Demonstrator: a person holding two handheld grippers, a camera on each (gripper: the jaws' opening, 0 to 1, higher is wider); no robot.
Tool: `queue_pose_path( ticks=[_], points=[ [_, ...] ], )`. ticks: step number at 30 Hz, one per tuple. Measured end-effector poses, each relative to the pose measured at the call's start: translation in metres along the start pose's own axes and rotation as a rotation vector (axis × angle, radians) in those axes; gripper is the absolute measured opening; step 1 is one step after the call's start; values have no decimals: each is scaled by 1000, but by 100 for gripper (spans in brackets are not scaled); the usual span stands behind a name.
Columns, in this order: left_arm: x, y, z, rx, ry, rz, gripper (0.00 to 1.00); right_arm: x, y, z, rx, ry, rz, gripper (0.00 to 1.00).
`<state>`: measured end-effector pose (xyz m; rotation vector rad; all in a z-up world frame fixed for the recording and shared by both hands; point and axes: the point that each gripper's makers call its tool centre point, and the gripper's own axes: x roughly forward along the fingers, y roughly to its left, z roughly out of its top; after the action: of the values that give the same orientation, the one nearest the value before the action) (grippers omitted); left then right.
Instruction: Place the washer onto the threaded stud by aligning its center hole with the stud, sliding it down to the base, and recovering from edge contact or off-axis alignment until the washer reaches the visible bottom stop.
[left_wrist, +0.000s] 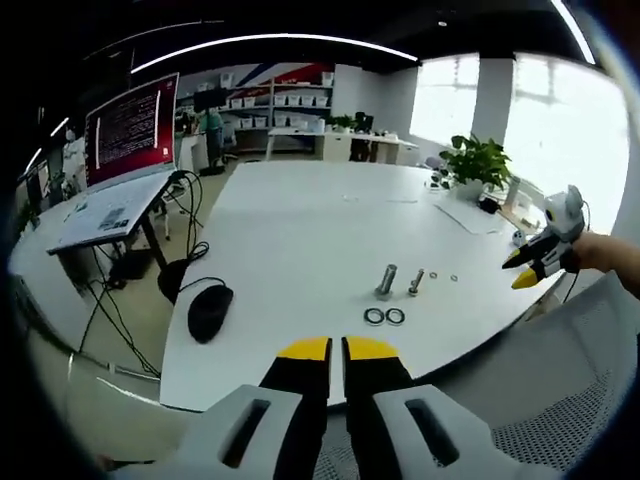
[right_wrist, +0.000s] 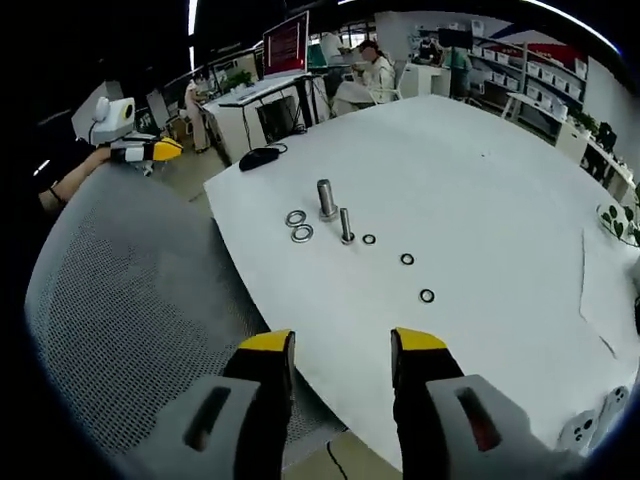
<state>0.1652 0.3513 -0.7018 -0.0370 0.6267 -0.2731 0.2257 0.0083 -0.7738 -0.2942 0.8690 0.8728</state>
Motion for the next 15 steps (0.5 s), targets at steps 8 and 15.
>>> queue_pose_path(
  ticks=[8, 15],
  points=[
    [0, 1, -5, 5, 24, 10, 1, 42, -38, -11, -91, 103, 15, 35],
    [-2, 1, -6, -14, 24, 11, 0, 62, -60, -13, -99, 180, -2, 33]
  ],
)
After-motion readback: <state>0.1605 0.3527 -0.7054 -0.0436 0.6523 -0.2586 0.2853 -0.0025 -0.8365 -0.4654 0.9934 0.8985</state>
